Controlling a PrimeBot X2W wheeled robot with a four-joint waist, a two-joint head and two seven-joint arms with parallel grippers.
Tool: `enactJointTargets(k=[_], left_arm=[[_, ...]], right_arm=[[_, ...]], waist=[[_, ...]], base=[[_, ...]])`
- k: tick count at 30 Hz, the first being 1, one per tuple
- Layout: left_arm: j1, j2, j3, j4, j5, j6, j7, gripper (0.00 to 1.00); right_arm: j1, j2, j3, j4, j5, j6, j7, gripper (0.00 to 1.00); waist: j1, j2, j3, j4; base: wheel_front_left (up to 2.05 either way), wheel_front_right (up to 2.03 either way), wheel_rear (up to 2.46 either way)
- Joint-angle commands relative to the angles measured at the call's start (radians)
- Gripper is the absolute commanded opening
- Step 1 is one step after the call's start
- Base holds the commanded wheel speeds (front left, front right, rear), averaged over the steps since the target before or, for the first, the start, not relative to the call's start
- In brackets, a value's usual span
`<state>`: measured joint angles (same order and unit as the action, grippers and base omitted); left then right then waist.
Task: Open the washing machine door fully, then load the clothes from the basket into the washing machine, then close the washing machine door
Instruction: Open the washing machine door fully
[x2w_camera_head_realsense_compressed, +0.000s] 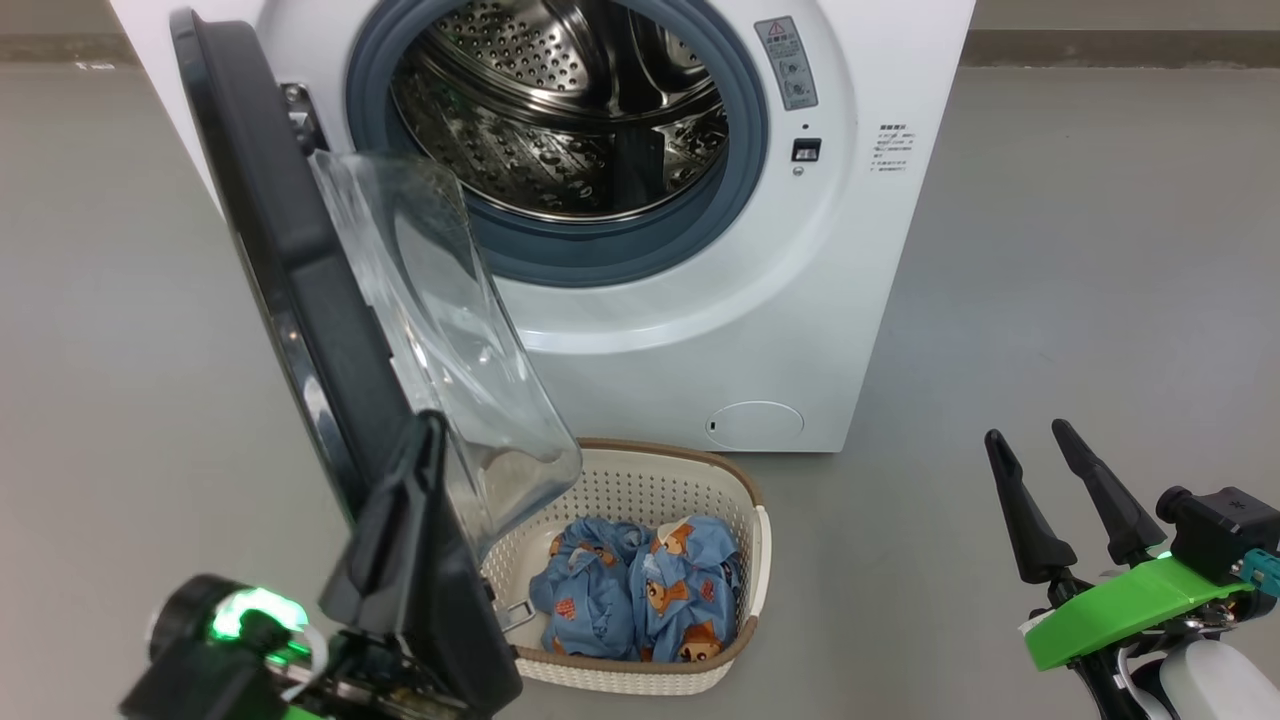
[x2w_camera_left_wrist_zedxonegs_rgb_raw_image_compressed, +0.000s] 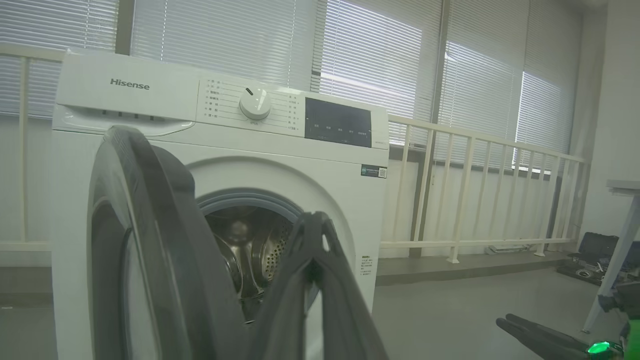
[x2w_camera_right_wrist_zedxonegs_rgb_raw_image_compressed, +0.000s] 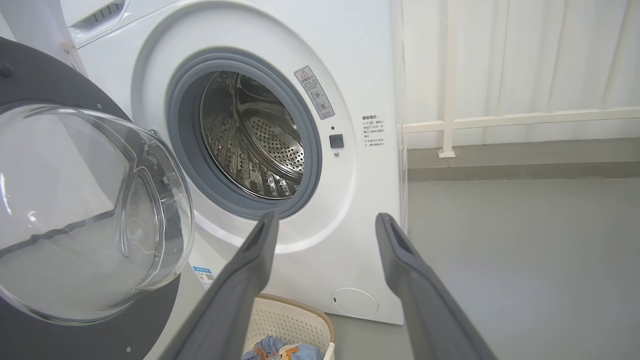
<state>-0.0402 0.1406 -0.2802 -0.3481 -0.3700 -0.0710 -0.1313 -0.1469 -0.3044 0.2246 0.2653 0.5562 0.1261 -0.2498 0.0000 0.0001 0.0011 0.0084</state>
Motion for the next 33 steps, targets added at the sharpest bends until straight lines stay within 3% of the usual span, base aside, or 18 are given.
enactJointTargets(k=[1, 17, 33], left_arm=[[-0.011, 0.013, 0.017, -0.015, -0.008, -0.007, 0.014, 0.0], [0.011, 0.003, -0.083, 0.077, -0.059, -0.025, 0.092, 0.0], [0.023, 0.005, -0.109, 0.239, -0.085, -0.03, 0.088, 0.0]], right_arm=[[-0.01, -0.016, 0.016, -0.021, 0.001, 0.005, -0.012, 1.0], [-0.009, -0.017, 0.023, -0.019, 0.003, 0.005, -0.012, 1.0], [-0.011, -0.017, 0.029, -0.016, 0.009, 0.005, -0.012, 1.0]], waist=[[0.0, -0.0001, 0.0, -0.002], [0.0, -0.0001, -0.004, -0.004], [0.0, -0.0001, 0.003, -0.002]], base=[[0.0, 0.0, 0.0], [0.0, 0.0, 0.0], [0.0, 0.0, 0.0]])
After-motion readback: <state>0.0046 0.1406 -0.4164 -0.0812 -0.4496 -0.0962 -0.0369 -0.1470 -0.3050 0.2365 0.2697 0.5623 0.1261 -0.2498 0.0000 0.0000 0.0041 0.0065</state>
